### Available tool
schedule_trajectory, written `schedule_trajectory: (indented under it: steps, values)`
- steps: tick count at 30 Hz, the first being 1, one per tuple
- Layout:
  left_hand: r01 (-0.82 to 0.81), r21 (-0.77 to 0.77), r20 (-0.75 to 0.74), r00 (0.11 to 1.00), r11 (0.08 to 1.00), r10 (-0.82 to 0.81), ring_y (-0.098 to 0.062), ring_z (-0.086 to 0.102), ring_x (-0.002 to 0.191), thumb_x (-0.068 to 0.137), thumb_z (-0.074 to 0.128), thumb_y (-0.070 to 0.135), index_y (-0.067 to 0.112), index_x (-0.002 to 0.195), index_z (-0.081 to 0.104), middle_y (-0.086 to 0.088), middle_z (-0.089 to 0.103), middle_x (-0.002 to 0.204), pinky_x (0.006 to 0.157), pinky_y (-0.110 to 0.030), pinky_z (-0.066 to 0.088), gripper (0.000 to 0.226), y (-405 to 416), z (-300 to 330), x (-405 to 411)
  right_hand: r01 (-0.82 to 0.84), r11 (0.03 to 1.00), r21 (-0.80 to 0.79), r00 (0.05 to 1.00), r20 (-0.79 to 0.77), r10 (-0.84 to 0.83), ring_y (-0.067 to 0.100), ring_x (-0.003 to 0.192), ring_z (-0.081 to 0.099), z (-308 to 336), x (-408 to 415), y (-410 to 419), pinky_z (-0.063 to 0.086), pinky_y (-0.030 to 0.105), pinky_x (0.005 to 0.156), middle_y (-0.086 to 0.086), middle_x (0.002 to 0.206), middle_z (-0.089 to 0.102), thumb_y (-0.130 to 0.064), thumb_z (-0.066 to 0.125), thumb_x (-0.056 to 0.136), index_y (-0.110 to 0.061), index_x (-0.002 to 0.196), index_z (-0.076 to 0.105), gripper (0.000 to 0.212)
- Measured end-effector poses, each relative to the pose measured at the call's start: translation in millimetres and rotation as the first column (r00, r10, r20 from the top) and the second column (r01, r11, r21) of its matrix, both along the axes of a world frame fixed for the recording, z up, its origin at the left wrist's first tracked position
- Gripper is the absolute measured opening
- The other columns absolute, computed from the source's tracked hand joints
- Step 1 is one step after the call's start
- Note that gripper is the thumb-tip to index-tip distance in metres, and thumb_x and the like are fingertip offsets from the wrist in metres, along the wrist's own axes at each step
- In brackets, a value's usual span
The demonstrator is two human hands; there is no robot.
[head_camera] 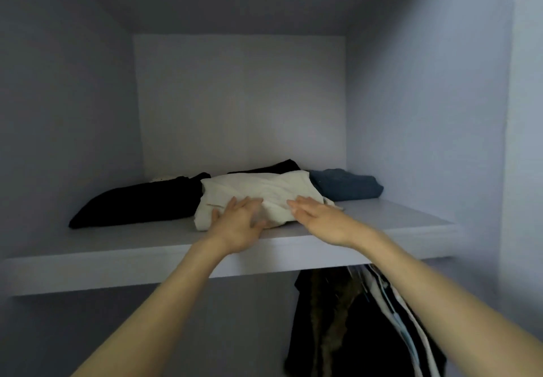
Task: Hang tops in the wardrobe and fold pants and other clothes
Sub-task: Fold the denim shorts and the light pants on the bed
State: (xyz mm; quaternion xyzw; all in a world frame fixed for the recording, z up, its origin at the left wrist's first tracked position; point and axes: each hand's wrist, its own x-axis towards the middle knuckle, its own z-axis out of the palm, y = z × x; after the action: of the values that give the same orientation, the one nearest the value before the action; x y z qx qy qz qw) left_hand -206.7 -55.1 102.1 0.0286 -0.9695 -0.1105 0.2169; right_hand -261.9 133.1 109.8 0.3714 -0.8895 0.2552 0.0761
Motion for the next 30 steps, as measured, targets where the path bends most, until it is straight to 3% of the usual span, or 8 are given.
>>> schedule_trajectory:
  steps: [3, 6, 10, 15, 21, 23, 26, 30]
  values:
    - [0.299, 0.152, -0.347, 0.909, 0.942, -0.232, -0.016, 0.018, 0.143, 0.097, 0.045, 0.020, 0.022, 0.141, 0.037, 0.000, 0.030, 0.152, 0.116, -0.033, 0.014, 0.045, 25, -16, 31, 0.058, 0.981, -0.188, 0.998, -0.027, -0.064, 0.009, 0.140, 0.024, -20, 40, 33, 0.016, 0.020, 0.108, -0.009, 0.154, 0.026, -0.032, 0.039, 0.100, -0.032, 0.143, 0.036, 0.044]
    - [0.472, 0.147, -0.463, 0.810, 0.869, -0.362, -0.007, 0.028, 0.137, 0.097, 0.045, 0.015, 0.022, 0.138, 0.042, 0.009, 0.039, 0.144, 0.108, -0.014, 0.018, 0.042, 53, -36, 59, 0.182, 0.959, -0.218, 0.979, -0.055, -0.198, 0.011, 0.133, 0.037, -44, 77, 57, 0.026, 0.021, 0.104, -0.009, 0.148, 0.037, -0.031, 0.044, 0.098, -0.028, 0.141, 0.040, 0.044]
    - [0.609, 0.188, -0.280, 0.785, 0.770, -0.552, 0.001, 0.018, 0.134, 0.098, 0.044, 0.021, 0.025, 0.141, 0.037, 0.018, 0.033, 0.137, 0.103, -0.004, 0.009, 0.043, 102, -95, 94, 0.359, 0.904, -0.231, 0.933, 0.120, -0.340, 0.016, 0.126, 0.048, -101, 140, 101, 0.033, 0.020, 0.100, 0.000, 0.141, 0.049, -0.028, 0.049, 0.096, -0.020, 0.140, 0.042, 0.046]
    - [0.727, 0.317, 0.007, 0.641, 0.609, -0.768, -0.003, 0.040, 0.126, 0.098, 0.044, 0.024, 0.024, 0.140, 0.038, 0.009, 0.044, 0.138, 0.105, -0.016, 0.028, 0.042, 184, -178, 148, 0.575, 0.810, -0.115, 0.779, 0.377, -0.500, 0.020, 0.120, 0.053, -194, 236, 187, 0.039, 0.030, 0.104, 0.004, 0.137, 0.053, -0.026, 0.047, 0.096, -0.017, 0.138, 0.045, 0.043]
    - [0.766, 0.481, 0.242, 0.353, 0.428, -0.904, -0.005, 0.054, 0.108, 0.097, 0.046, 0.023, 0.026, 0.134, 0.045, 0.008, 0.055, 0.124, 0.094, -0.024, 0.044, 0.037, 296, -255, 241, 0.713, 0.692, 0.117, 0.523, 0.569, -0.635, 0.015, 0.115, 0.055, -279, 385, 288, 0.037, 0.014, 0.089, 0.002, 0.132, 0.056, -0.030, 0.045, 0.098, -0.020, 0.134, 0.050, 0.038]
    - [0.788, 0.517, 0.295, 0.203, 0.335, -0.934, -0.006, 0.056, 0.102, 0.097, 0.047, 0.020, 0.027, 0.134, 0.044, 0.007, 0.056, 0.123, 0.092, -0.024, 0.046, 0.037, 348, -275, 279, 0.756, 0.630, 0.177, 0.436, 0.581, -0.687, 0.018, 0.114, 0.055, -288, 442, 330, 0.034, 0.012, 0.081, 0.006, 0.129, 0.058, -0.025, 0.046, 0.098, -0.014, 0.131, 0.053, 0.035]
    - [0.814, 0.540, 0.346, 0.016, 0.214, -0.938, -0.008, 0.055, 0.107, 0.097, 0.046, 0.020, 0.027, 0.139, 0.039, 0.008, 0.052, 0.130, 0.096, -0.023, 0.042, 0.043, 429, -294, 337, 0.857, 0.467, 0.219, 0.267, 0.586, -0.765, 0.025, 0.116, 0.054, -296, 519, 394, 0.036, 0.023, 0.093, 0.012, 0.129, 0.057, -0.020, 0.045, 0.099, -0.006, 0.129, 0.054, 0.035]
    - [0.828, 0.557, 0.314, -0.134, 0.068, -0.940, -0.014, 0.053, 0.111, 0.097, 0.046, 0.021, 0.026, 0.144, 0.028, 0.007, 0.043, 0.136, 0.097, -0.023, 0.039, 0.051, 527, -304, 401, 0.972, 0.180, 0.147, 0.046, 0.639, -0.768, 0.025, 0.113, 0.057, -299, 608, 461, 0.037, 0.020, 0.092, 0.015, 0.122, 0.061, -0.020, 0.047, 0.098, -0.011, 0.134, 0.049, 0.037]
